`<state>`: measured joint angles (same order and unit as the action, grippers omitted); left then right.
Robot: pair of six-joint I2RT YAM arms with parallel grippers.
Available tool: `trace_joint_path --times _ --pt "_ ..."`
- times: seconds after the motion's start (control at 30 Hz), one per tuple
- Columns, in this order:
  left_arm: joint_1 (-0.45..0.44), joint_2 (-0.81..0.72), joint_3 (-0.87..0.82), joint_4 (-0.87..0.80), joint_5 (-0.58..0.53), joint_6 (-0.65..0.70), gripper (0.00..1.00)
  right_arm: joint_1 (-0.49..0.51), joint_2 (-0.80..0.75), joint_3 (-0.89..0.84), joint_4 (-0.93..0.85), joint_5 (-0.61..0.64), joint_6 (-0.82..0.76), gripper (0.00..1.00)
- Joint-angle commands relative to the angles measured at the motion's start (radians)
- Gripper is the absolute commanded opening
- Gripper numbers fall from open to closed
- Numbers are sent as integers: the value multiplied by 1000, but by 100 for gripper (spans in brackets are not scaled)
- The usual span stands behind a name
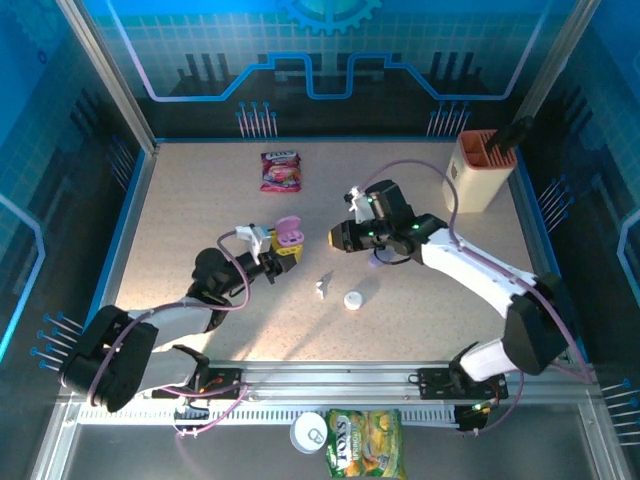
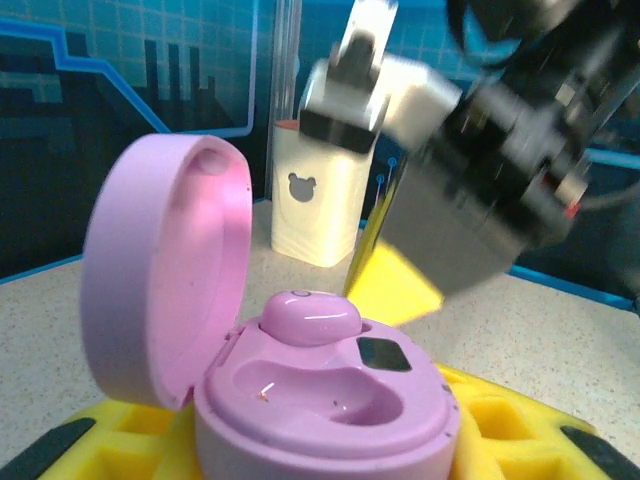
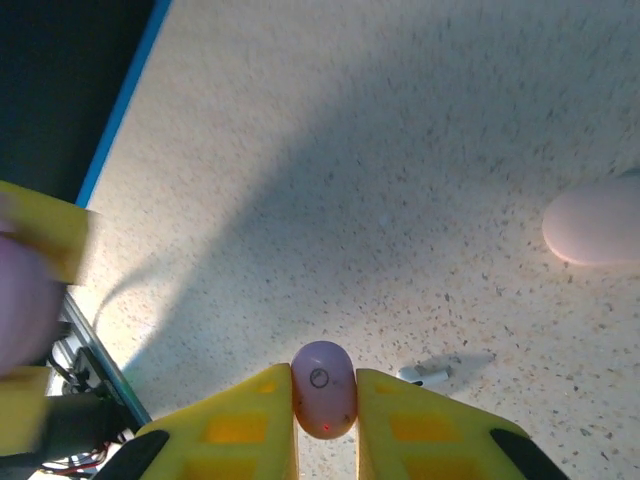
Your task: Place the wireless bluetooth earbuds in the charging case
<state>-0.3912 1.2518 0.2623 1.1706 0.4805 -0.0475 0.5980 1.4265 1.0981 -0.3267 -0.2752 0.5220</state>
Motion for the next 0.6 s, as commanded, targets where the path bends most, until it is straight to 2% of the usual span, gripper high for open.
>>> trace_joint_path --times 0.0,0.23,0.4,0.57 --pt "-44 29 48 -12 -118 117 33 -6 -61 67 -98 51 -40 17" --pt "-102 105 76 46 -222 161 32 66 -45 214 -189 38 -98 17" --pt "-121 154 93 88 -223 160 32 131 19 289 -190 53 -110 17" --pt "-124 163 103 87 -216 154 32 156 77 337 -169 44 -109 17"
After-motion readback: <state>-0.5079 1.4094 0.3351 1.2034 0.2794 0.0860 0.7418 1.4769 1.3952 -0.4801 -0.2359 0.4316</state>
